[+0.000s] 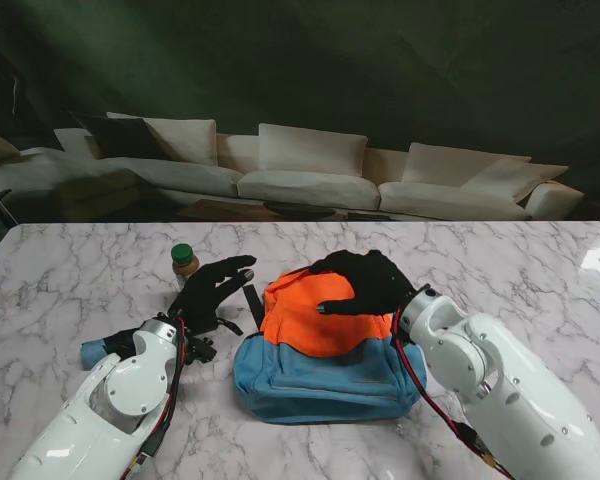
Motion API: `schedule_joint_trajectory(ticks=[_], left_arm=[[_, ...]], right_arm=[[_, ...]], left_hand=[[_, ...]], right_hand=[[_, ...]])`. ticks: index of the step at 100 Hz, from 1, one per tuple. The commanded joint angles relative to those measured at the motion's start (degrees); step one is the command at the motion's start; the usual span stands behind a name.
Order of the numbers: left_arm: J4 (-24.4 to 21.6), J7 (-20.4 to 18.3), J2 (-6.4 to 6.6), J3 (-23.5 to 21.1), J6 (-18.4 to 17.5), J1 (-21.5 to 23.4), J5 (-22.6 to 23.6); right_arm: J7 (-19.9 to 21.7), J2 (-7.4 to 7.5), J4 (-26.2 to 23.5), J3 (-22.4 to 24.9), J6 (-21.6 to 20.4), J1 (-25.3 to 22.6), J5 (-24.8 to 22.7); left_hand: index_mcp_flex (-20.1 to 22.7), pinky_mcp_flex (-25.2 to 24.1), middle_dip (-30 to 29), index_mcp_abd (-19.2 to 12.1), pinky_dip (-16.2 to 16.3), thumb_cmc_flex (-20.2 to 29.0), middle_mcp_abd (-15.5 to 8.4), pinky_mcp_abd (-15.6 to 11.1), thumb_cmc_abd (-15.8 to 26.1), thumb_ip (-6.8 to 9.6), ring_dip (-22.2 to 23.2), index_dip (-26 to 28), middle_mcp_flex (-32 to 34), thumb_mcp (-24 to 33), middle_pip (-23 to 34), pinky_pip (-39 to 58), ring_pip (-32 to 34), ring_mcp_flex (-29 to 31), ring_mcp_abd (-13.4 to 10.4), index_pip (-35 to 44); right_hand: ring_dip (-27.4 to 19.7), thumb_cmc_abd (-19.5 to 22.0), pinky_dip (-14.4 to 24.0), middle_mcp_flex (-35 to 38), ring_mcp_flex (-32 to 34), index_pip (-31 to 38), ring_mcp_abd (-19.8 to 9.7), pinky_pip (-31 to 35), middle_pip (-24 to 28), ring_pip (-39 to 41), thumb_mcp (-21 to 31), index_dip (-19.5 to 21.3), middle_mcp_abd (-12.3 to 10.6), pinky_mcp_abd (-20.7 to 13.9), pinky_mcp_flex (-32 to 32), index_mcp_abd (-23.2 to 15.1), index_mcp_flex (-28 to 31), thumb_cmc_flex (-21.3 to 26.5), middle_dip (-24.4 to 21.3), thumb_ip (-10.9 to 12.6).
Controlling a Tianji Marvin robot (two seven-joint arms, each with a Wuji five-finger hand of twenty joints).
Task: Put the umbrella and water cup into the side pockets of the backpack
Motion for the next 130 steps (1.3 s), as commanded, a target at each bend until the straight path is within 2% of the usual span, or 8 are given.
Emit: schedule_joint_trajectory(ticks=[1,24,38,49,74,95,112,130], left_arm=[[0.0,-0.7,-0.17,0.1,-0.1,0.0,0.1],[0.1,-0.9,-0.14,0.1,-0.3,0.0,0.0],[0.1,-0.9,-0.12,0.1,-0.4,0.0,0.1],[0.1,-1.0,-0.07,0.0,-0.6,-0.1,0.2],[0.2,-1.2,-0.01,0.0,-0.9,0.0,0.2],[0.3,-1.4,0.03,0.1,-0.9,-0.1,0.2],[0.4,-1.5,0.05,0.3,-0.8,-0.2,0.2],[0.4,-1.5,0.05,0.4,-0.5,-0.2,0.4]], right_arm=[[0.7,-0.14,3.0,-0.5,-0.5,3.7,1.2],[0.4,-1.09,14.2,-8.2,0.0,14.7,5.3],[2.0,-1.53,19.2,-12.9,1.7,19.8,7.7],[1.8,-1.88,22.6,-16.6,4.8,23.0,7.0],[1.7,-2.06,27.7,-21.8,13.3,26.6,4.0],[0.0,-2.58,31.8,-25.6,16.8,28.2,3.6],[-1.0,-3.85,35.7,-29.7,20.4,30.5,5.4],[-2.0,-5.58,39.5,-32.6,21.3,32.8,8.9]], left_hand=[[-0.8,-0.4,0.5,-0.1,1.0,0.7,-1.1,0.7,2.4,0.75,0.7,0.3,0.7,-0.8,0.3,0.6,0.7,0.9,-1.1,0.0],[-0.8,-0.4,0.5,-0.1,1.0,0.6,-1.0,0.7,2.4,0.74,0.7,0.3,0.8,-0.8,0.3,0.6,0.7,0.9,-1.0,0.0],[-0.8,-0.4,0.5,0.0,1.0,0.6,-1.0,0.7,2.3,0.74,0.7,0.3,0.8,-0.8,0.3,0.6,0.7,0.9,-1.1,0.0],[-0.8,-0.4,0.4,0.0,1.0,0.6,-1.0,0.7,2.3,0.73,0.6,0.3,0.7,-0.8,0.3,0.6,0.7,0.9,-1.1,0.0],[-0.8,-0.4,0.4,0.0,1.0,0.6,-1.0,0.7,2.2,0.72,0.6,0.3,0.8,-0.8,0.3,0.6,0.6,0.9,-1.1,0.0],[-0.8,-0.4,0.4,-0.1,0.9,0.6,-1.1,0.7,2.2,0.72,0.6,0.3,0.8,-0.8,0.2,0.5,0.7,1.0,-1.1,0.0],[-0.9,-0.4,0.4,-0.1,0.9,0.5,-1.1,0.7,2.1,0.71,0.6,0.3,0.7,-0.8,0.2,0.5,0.6,0.9,-1.1,0.0],[-0.9,-0.4,0.4,-0.1,0.9,0.5,-1.2,0.7,2.1,0.70,0.6,0.3,0.7,-0.8,0.2,0.5,0.6,0.9,-1.1,0.0]], right_hand=[[-1.6,1.1,-0.8,0.7,0.5,0.0,-1.4,-0.4,-0.9,-1.2,-1.1,0.9,-1.1,0.4,-1.0,-1.5,1.3,0.3,0.0,1.9],[-2.2,-0.6,-1.8,-0.8,-0.8,-0.1,-1.7,-2.4,-1.7,-2.6,-0.5,0.9,-1.2,0.1,-2.1,-1.5,0.2,-2.1,-0.1,1.7],[-2.9,-2.8,-3.0,-5.0,-3.0,-3.0,-1.2,-5.5,-3.5,-4.2,0.7,-0.3,0.2,0.0,-3.2,1.4,-3.3,-7.9,-0.8,0.7],[-3.2,-3.9,-3.1,-7.2,-4.1,-4.9,-0.8,-6.1,-4.4,-4.9,0.7,-1.1,1.1,-0.1,-3.7,3.6,-5.3,-8.8,-1.2,0.3],[-3.7,-5.5,-3.0,-10.9,-6.6,-7.5,-0.1,-6.7,-5.1,-5.7,0.5,-2.0,2.2,-0.4,-4.5,5.6,-6.3,-8.9,-1.6,0.2],[-4.6,-10.3,-2.9,-11.8,-7.4,-16.3,0.4,-8.5,-8.3,-6.6,3.7,-4.6,2.9,-0.3,-5.0,9.7,-11.3,-14.0,-3.6,-1.3],[-4.9,-10.8,-3.1,-11.9,-8.1,-16.4,0.8,-9.0,-9.6,-7.0,6.5,-3.8,4.9,0.2,-4.9,12.5,-6.7,-17.7,-4.1,-1.9],[-4.9,-10.2,-3.2,-12.1,-8.7,-15.2,0.7,-9.2,-10.7,-7.0,7.0,-3.0,5.3,0.6,-5.7,13.5,-4.3,-19.2,-4.6,-2.4]])
